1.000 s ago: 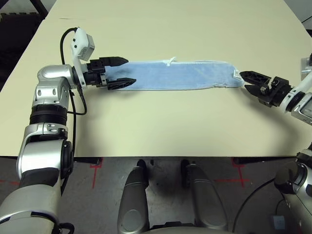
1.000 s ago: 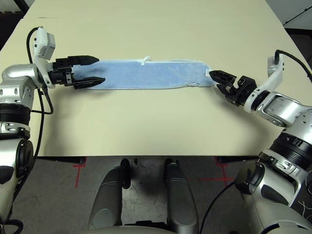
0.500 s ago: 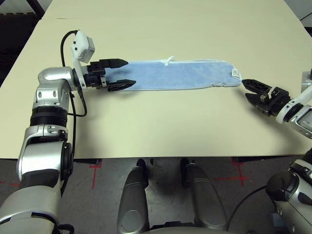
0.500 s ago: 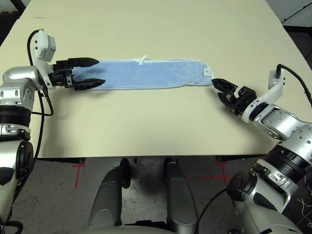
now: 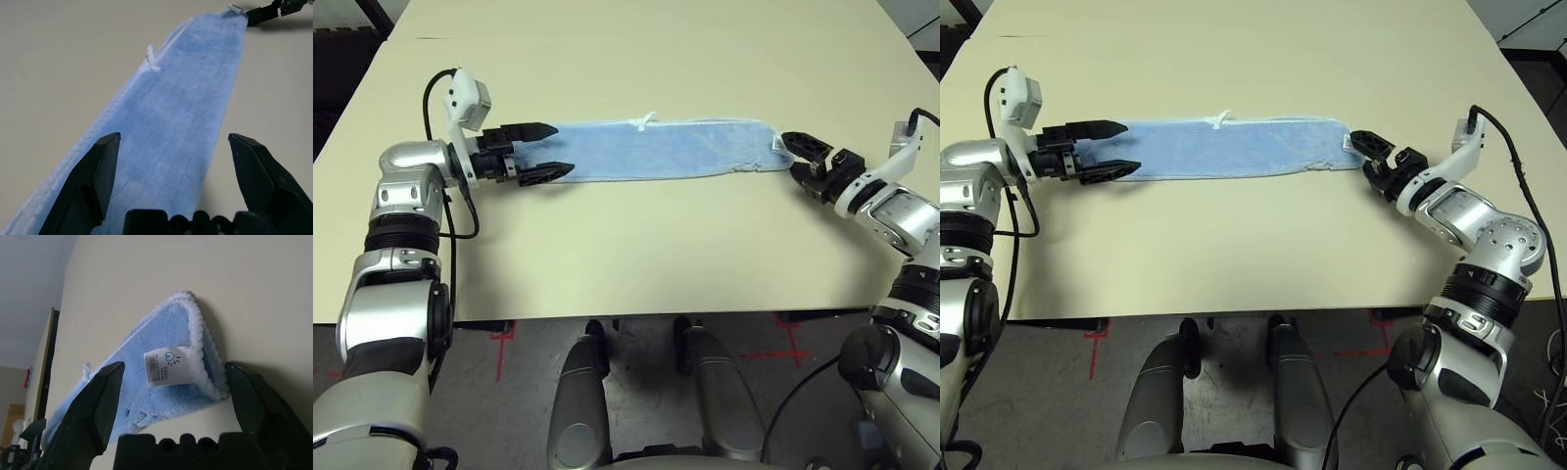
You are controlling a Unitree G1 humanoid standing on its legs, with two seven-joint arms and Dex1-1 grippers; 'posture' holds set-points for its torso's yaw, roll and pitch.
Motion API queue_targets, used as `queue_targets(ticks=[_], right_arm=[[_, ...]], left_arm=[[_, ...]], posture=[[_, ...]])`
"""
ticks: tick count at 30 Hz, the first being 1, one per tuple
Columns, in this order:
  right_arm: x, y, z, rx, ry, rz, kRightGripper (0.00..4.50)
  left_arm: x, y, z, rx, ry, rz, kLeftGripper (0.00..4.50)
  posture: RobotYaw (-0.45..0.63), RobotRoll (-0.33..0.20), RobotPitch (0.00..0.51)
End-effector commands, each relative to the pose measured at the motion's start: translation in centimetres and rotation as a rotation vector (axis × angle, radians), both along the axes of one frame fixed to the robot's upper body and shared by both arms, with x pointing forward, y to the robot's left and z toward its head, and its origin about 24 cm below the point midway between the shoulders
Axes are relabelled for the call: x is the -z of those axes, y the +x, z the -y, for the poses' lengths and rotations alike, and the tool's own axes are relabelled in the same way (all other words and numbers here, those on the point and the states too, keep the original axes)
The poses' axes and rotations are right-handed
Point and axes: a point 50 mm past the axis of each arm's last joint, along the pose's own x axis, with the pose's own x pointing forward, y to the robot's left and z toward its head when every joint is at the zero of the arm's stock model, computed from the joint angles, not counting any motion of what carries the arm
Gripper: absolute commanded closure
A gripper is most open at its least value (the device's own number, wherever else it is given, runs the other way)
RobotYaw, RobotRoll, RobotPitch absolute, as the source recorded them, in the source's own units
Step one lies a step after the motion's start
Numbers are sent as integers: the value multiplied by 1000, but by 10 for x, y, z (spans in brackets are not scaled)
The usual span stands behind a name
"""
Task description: Fold the towel and set it aside.
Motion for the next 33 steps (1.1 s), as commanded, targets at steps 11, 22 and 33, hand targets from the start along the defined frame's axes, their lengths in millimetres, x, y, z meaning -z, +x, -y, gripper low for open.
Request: queue_targets(ticks=[11,22,33], right_arm=[[4,-52,17,-63,-52,-68,10],[13,-47,-8,-70,33,-82,10],[17,-24,-7,-30,28,-96,10]], left_arm=[[11,-5,-9,1,34,22,23],[-5,-11,-9,64,53,29,23],[-7,-20,-24,26,69,40,23]], posture=[[-89,0,348],[-77,0,351],[-46,0,352]])
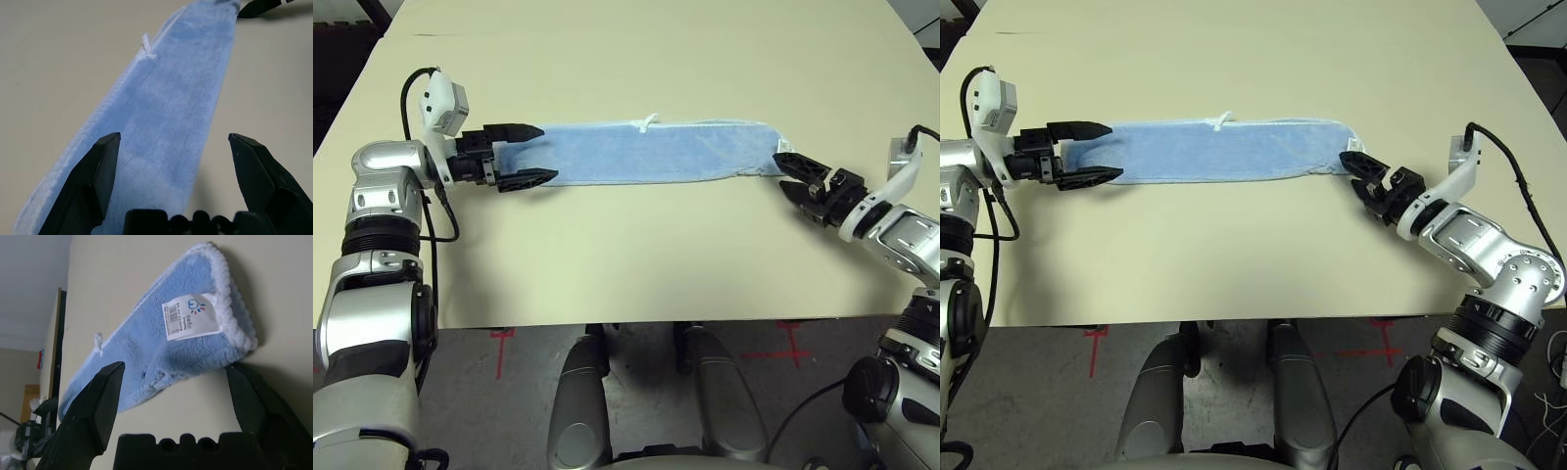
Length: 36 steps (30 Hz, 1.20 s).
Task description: Fold the towel and set it aside.
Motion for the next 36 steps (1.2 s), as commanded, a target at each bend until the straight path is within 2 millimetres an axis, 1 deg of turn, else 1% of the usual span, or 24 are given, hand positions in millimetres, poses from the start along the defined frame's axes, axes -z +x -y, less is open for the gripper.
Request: queue_targets(ticks=[1,6,8,10,12,15,17,19,20,25,30,36], right_arm=[[13,2,5,25,-27,-66,10],[15,2,9,40,-34,-69,10],[16,3,10,57,-37,-72,390],[16,4,12,71,-40,-73,959],[17,5,13,79,-42,-72,1791],[18,6,16,100,-45,-68,2849],[18,7,18,124,-49,-61,3685],[19,8,20,136,-50,-55,4393],[19,8,20,136,-50,-53,4456],[18,8,21,124,-59,-45,4456],[16,3,21,91,-81,-28,4456],[14,-6,30,115,-93,-4,4456]], left_arm=[[1,-5,-7,-17,-3,22,23],[8,-7,-10,-36,-6,29,23],[10,-8,-11,-42,-7,28,0],[11,-8,-12,-46,-9,26,0],[12,-8,-14,-50,-11,25,0],[12,-8,-16,-59,-13,26,0],[11,-8,-17,-72,-19,28,0],[10,-8,-19,-80,-23,29,0],[10,-8,-19,-83,-25,28,0],[9,-6,-21,-90,-30,21,0],[6,-2,-18,-77,-18,23,0],[2,1,-14,-61,-14,29,0]], posture=[[-46,0,351],[-51,0,350],[-54,0,350],[-57,0,350],[-57,0,349],[-58,0,349],[-59,0,349],[-60,0,348],[-60,0,348],[-64,0,345],[-72,0,342],[-77,0,340]])
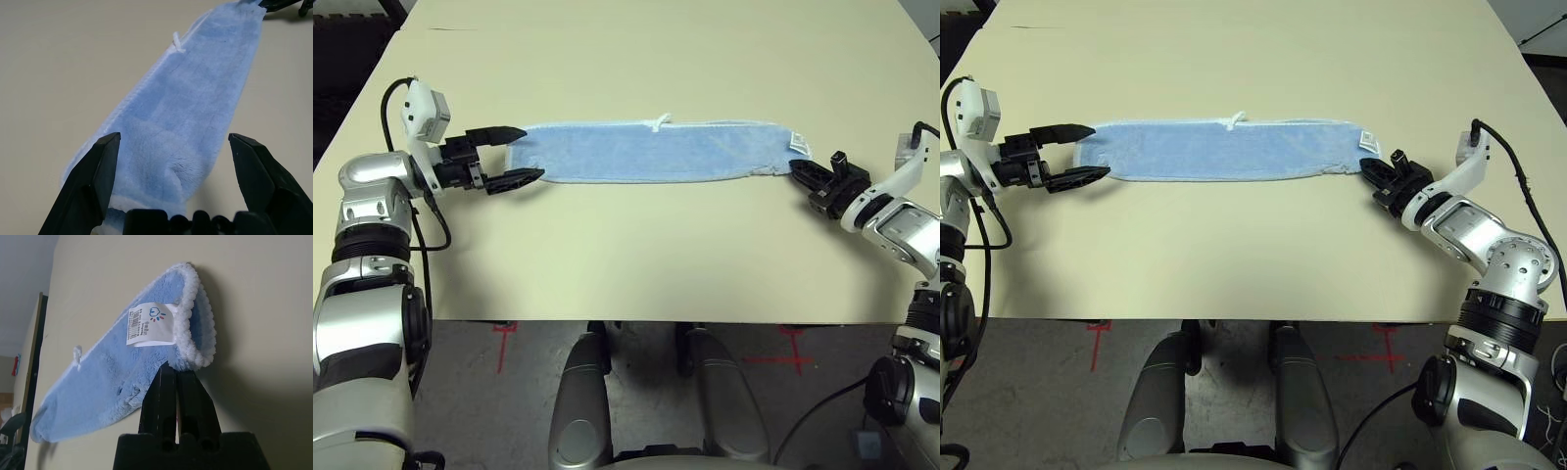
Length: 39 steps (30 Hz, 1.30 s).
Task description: Fold the towel and set it aside.
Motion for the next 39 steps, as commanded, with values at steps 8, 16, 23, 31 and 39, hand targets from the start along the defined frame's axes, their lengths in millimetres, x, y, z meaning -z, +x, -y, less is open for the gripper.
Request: queue_targets(ticks=[8,16,23,31,39], right_arm=[[3,-18,25,106,-26,7,4456],[-15,-15,35,154,-34,80,4456],[-20,-15,39,155,-58,90,4456],[-29,-12,28,71,-132,136,4456],[-44,-11,11,-109,-204,253,4456]], left_arm=[[-1,2,3,27,35,-28,0],[-1,1,2,32,30,-27,0],[-1,-1,4,81,35,-39,0],[1,-4,16,174,46,-68,0],[-1,-6,27,220,52,-72,0]], posture=[[-95,0,334],[-91,0,332],[-90,0,327],[-90,0,327],[-84,0,323]])
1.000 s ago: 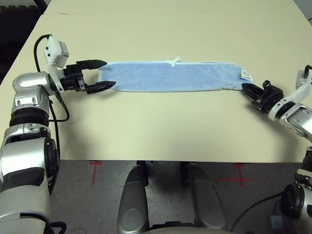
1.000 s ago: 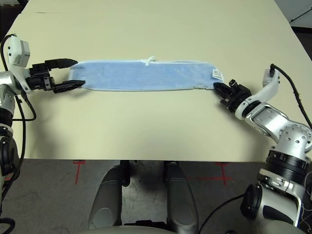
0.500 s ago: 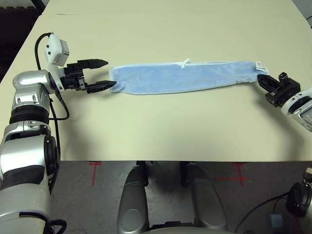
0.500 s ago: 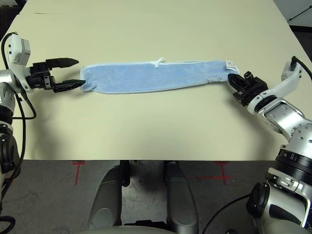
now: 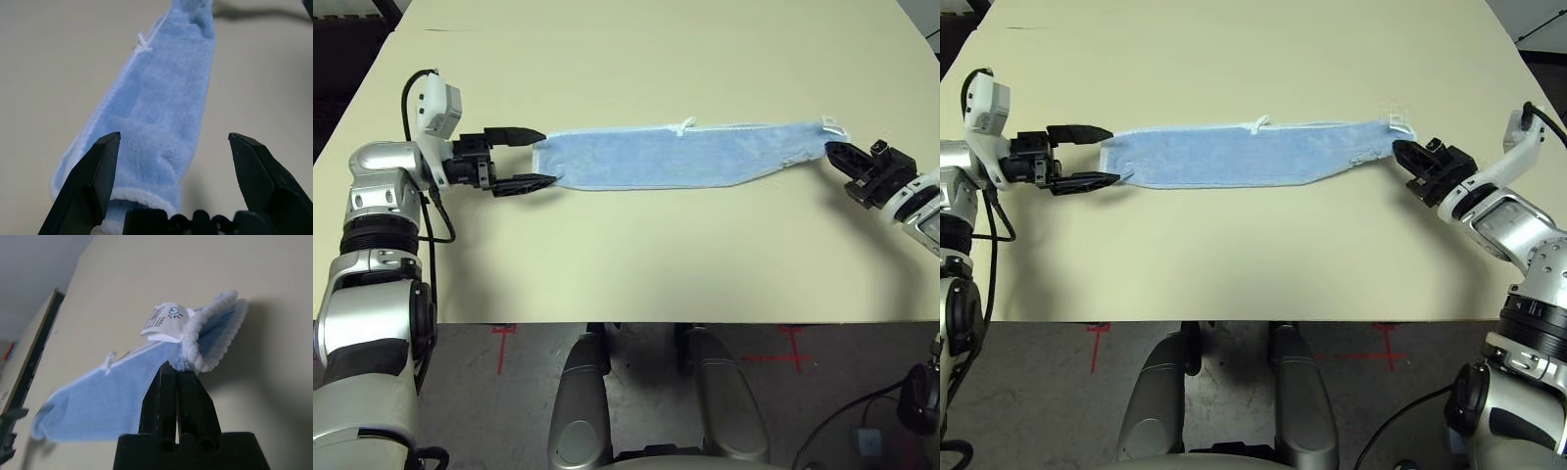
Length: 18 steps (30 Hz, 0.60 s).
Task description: Fold the towel and set it aside.
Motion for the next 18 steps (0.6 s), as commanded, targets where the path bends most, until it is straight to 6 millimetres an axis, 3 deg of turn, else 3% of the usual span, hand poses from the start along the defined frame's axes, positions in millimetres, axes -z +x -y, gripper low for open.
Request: queue_targets(ticks=[1,13,18], right_arm=[[-8,-2,-7,-71,-80,45,4456],[-23,4,-58,-334,-274,167,4456],[-18,10,-76,-390,-396,173,4456]], left_arm=[[4,-2,4,26,7,-18,0],[2,-1,10,29,4,-10,0],[1,0,12,25,2,-7,0]], posture=[[-83,0,322],[-75,0,311],[-75,0,311]])
